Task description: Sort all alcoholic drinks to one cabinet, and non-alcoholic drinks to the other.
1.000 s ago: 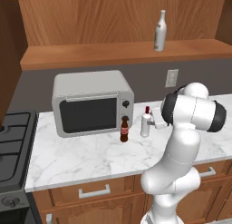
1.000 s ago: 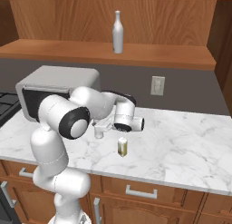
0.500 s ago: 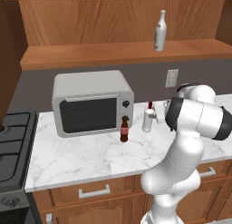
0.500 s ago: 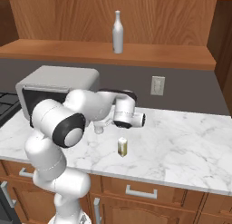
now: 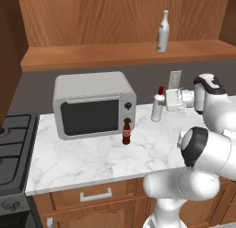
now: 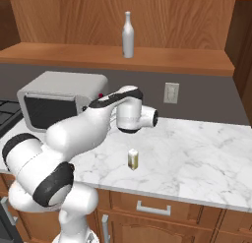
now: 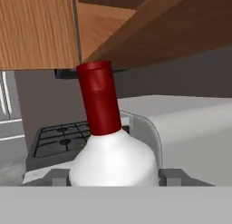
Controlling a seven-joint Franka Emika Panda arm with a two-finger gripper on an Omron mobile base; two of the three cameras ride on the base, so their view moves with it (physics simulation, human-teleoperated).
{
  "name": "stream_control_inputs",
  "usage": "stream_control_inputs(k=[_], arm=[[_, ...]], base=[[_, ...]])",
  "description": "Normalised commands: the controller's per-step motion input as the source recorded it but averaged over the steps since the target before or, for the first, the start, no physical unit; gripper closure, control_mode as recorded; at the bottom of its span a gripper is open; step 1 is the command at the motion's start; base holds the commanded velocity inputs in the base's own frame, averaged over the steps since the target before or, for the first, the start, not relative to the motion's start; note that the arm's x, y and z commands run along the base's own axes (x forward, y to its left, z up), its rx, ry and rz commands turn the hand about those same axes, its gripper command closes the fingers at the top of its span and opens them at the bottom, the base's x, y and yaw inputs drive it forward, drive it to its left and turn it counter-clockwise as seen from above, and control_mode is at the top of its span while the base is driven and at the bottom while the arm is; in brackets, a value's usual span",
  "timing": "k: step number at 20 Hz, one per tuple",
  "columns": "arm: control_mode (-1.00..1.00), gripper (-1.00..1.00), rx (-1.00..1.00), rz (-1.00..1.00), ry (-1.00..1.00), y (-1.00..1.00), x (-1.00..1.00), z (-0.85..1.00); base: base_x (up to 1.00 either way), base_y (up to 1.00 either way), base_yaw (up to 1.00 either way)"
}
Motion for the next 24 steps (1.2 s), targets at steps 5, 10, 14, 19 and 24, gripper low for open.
stream_control_inputs(k=[5, 10, 14, 19, 24], arm=[[-1.00, 1.00, 0.07, -0.21, 0.00, 0.13, -0.49, 1.00], [-1.00, 1.00, 0.01, -0.24, 0.00, 0.59, -0.26, 1.00], [-1.00, 1.00, 0.00, -0.25, 0.00, 0.51, -0.29, 1.00], [-1.00, 1.00, 0.00, -0.23, -0.04, 0.20, -0.36, 1.00], [-1.00, 1.00, 0.00, -0.20, -0.01, 0.01, -0.07, 0.85]], base=[[0.00, 0.00, 0.00], [0.00, 0.00, 0.00], [0.00, 0.00, 0.00], [0.00, 0.00, 0.00], [0.00, 0.00, 0.00]])
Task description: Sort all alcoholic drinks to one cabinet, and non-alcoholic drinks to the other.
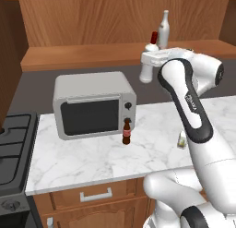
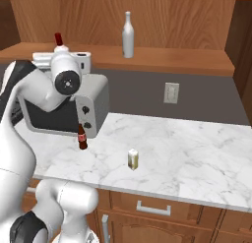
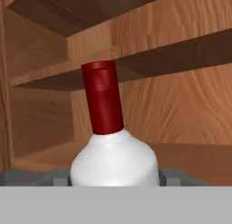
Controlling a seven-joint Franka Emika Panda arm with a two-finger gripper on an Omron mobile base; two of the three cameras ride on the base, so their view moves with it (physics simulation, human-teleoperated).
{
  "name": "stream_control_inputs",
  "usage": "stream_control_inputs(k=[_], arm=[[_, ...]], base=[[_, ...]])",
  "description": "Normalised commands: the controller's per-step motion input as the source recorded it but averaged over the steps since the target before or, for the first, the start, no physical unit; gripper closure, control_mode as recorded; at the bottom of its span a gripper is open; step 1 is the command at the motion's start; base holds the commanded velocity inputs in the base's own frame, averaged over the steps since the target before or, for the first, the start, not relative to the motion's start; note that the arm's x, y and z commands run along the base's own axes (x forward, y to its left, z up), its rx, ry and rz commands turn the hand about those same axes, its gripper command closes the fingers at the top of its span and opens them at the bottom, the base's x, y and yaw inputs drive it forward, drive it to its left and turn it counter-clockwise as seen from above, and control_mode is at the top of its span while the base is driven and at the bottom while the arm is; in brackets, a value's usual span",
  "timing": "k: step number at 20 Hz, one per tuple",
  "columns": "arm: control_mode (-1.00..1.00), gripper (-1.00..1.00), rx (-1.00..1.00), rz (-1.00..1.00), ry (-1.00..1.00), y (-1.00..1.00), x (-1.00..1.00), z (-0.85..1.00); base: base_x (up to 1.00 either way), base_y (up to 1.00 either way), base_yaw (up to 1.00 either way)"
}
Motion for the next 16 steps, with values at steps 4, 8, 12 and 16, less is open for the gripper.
stream_control_inputs(k=[4, 8, 12, 16], arm=[[-1.00, 1.00, 0.00, -0.12, -0.03, 0.08, 0.09, 0.62], [-1.00, 1.00, 0.00, -0.11, -0.02, 0.02, 0.41, 0.29], [-1.00, 1.00, 0.00, -0.12, -0.02, 0.00, 0.58, 0.19], [-1.00, 1.00, 0.00, -0.11, 0.00, 0.00, 0.70, 0.01]], base=[[0.00, 0.00, 0.00], [0.00, 0.00, 0.00], [0.00, 0.00, 0.00], [0.00, 0.00, 0.00]])
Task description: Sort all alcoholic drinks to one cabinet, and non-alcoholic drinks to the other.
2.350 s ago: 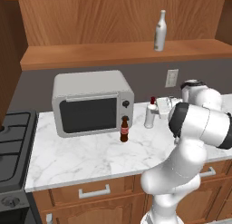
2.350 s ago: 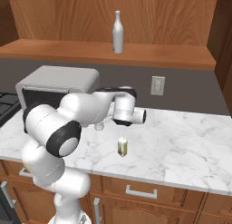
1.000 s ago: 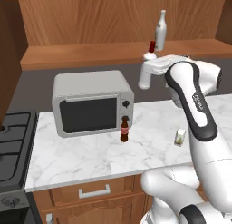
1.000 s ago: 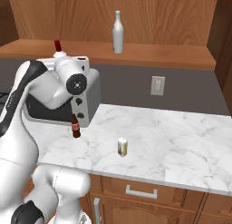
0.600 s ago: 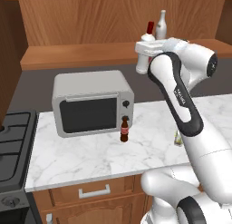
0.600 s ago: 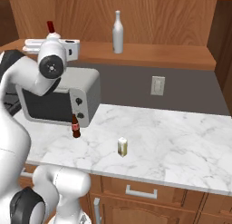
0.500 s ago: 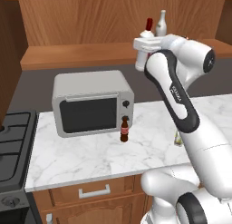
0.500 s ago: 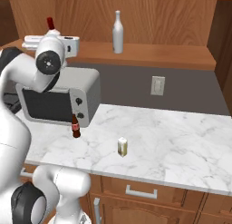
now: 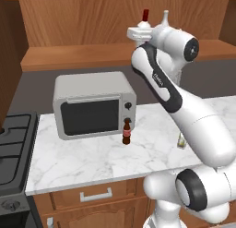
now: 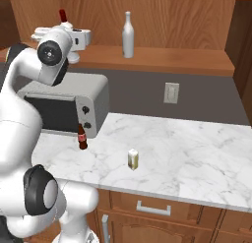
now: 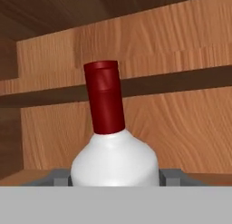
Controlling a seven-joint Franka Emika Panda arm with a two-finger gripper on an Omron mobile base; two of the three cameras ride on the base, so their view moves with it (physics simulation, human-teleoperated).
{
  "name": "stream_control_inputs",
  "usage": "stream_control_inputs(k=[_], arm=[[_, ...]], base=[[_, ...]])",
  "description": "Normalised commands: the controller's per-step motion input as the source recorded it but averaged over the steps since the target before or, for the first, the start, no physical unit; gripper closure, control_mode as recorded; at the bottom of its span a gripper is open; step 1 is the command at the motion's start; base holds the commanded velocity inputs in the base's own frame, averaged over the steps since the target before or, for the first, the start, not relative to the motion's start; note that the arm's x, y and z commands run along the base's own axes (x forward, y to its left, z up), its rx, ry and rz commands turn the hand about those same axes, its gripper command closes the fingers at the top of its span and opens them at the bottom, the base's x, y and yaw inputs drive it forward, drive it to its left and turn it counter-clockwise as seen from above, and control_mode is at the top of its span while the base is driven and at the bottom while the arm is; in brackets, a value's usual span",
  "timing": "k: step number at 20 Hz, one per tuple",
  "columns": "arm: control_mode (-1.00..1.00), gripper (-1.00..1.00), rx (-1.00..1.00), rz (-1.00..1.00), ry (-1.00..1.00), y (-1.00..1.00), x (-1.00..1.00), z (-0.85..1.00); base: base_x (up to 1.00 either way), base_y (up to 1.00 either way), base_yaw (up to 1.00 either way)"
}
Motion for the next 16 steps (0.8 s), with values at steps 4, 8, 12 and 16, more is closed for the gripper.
stream_control_inputs(k=[4, 8, 12, 16], arm=[[-1.00, 1.00, 0.00, -0.10, 0.00, 0.00, 0.76, 0.00], [-1.00, 1.00, 0.00, -0.08, 0.00, 0.00, 0.71, 0.00], [-1.00, 1.00, 0.00, -0.06, 0.00, 0.00, 0.51, -0.04], [-1.00, 1.00, 0.00, -0.05, 0.00, 0.00, 0.39, -0.16]], base=[[0.00, 0.00, 0.00], [0.00, 0.00, 0.00], [0.00, 0.00, 0.00], [0.00, 0.00, 0.00]])
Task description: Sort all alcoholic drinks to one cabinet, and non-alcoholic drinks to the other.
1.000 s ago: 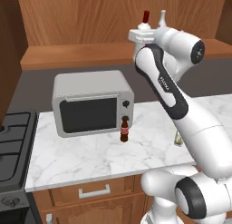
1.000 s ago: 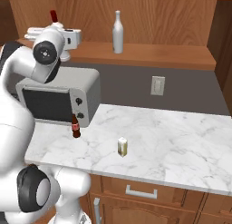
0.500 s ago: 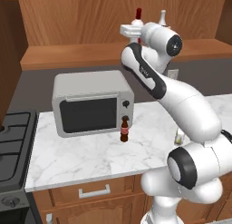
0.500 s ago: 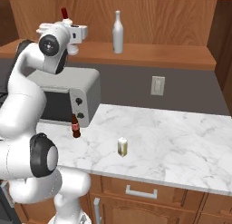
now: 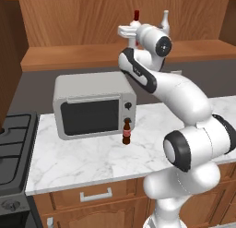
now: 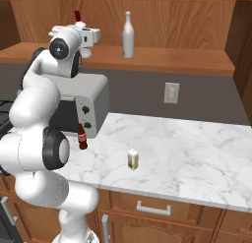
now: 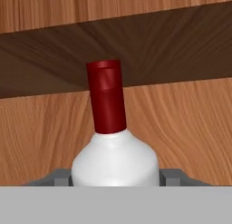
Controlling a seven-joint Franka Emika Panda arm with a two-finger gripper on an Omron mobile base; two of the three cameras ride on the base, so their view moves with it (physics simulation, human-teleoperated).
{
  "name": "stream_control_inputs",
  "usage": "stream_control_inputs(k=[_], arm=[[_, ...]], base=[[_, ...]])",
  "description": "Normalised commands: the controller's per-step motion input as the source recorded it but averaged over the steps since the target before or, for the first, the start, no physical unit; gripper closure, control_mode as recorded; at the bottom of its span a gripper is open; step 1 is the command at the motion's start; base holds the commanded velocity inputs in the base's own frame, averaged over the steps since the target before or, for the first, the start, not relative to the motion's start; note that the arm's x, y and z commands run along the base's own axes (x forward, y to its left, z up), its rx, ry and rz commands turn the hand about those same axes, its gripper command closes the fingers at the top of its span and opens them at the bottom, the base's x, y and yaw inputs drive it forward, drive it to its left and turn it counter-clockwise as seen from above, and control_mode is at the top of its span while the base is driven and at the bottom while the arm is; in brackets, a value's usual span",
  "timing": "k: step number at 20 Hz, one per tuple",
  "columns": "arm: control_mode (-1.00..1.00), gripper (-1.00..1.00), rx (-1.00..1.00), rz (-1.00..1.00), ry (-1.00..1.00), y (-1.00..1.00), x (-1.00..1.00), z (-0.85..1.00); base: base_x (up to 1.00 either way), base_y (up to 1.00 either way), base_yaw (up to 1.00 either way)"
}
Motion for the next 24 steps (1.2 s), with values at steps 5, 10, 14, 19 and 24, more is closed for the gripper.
stream_control_inputs(k=[5, 10, 14, 19, 24], arm=[[-1.00, 1.00, 0.00, -0.04, 0.00, 0.00, 0.21, -0.10], [-1.00, -1.00, 0.00, -0.05, 0.01, 0.00, 0.13, 0.00], [-1.00, -1.00, 0.00, -0.04, 0.00, 0.00, 0.09, 0.00], [-1.00, -1.00, 0.00, -0.02, 0.00, 0.00, 0.11, 0.00], [-1.00, -1.00, 0.00, -0.01, 0.01, 0.00, 0.18, 0.00]], base=[[0.00, 0.00, 0.00], [0.00, 0.00, 0.00], [0.00, 0.00, 0.00], [0.00, 0.00, 0.00], [0.00, 0.00, 0.00]])
